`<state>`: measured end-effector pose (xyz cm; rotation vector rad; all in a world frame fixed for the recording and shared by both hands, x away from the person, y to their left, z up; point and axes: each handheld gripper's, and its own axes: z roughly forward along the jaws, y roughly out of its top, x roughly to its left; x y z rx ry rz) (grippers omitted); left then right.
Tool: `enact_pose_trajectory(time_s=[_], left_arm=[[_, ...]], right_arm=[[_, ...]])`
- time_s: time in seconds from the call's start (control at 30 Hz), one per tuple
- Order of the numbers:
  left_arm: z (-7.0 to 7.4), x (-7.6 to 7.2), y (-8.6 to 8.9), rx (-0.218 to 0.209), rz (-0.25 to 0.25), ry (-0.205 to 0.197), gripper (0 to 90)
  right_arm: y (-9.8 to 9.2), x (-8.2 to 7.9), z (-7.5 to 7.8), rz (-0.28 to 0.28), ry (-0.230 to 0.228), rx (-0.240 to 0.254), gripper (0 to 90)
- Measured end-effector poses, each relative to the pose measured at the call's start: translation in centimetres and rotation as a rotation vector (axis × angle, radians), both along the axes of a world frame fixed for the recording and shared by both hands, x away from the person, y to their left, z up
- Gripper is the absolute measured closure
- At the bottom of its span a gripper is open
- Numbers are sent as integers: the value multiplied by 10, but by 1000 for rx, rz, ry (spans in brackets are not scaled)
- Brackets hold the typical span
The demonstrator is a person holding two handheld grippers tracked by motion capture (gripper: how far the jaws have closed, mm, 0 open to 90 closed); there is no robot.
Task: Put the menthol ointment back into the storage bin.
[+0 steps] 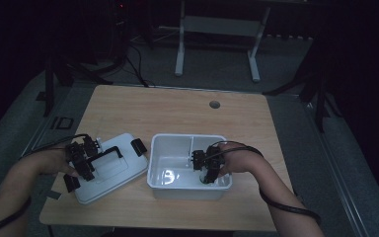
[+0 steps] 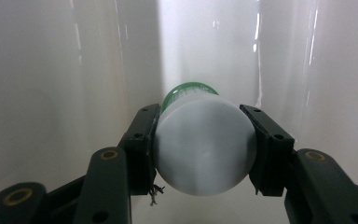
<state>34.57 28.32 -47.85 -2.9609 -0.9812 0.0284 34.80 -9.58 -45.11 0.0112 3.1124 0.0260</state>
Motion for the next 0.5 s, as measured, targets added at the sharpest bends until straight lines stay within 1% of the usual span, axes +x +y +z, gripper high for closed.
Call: enact_pose_trajectory(time_s=[0.03, 0.2, 0.3, 0.33, 0.4, 0.43, 0.5], left_arm=[[0, 0, 0, -2, 0, 0, 311], [-1, 0, 0, -1, 1, 0, 311], [-1, 0, 0, 3, -1, 4, 311], [-1, 0, 0, 2, 0, 3, 311], [-1, -1, 0, 4, -1, 4, 311], [-1, 0, 0, 4, -1, 5, 311], [-1, 0, 1, 6, 0, 5, 311]], right_arm=[[2, 0, -2, 10, 3, 1, 502], [6, 0, -7, 10, 16, -6, 503], [9, 1, -14, 9, 23, -27, 502], [10, 1, -16, 1, 28, -35, 502], [11, 3, -19, -2, 24, -39, 502], [12, 3, -21, -11, 30, -48, 502], [12, 3, -24, -10, 31, -56, 502]])
